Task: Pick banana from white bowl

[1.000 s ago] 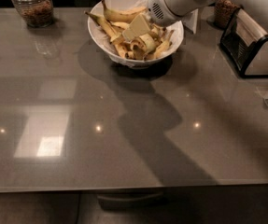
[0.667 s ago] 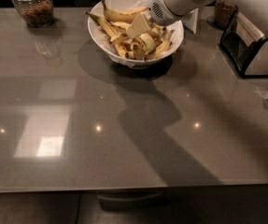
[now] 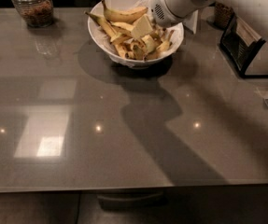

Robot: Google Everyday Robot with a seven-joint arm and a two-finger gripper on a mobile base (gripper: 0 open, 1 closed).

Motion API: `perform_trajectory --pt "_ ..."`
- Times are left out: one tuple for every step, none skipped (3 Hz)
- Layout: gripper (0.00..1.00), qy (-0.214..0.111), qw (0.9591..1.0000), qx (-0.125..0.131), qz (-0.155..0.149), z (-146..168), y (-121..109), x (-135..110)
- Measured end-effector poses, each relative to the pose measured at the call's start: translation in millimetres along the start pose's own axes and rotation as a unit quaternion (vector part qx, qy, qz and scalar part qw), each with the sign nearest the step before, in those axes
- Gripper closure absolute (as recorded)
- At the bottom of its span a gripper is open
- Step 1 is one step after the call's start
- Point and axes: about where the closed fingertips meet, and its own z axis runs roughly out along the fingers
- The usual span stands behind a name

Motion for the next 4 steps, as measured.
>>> perform_trajectory --pt "0.40 0.017 0.9997 -0.002 0.017 11 -3 8" --pt "0.42 0.033 0.9989 -0.015 0.029 27 1 13" --pt "0.43 0.046 0.9979 -0.026 0.036 40 3 17" --pt "0.62 0.054 0.9972 -0.031 0.041 48 3 20"
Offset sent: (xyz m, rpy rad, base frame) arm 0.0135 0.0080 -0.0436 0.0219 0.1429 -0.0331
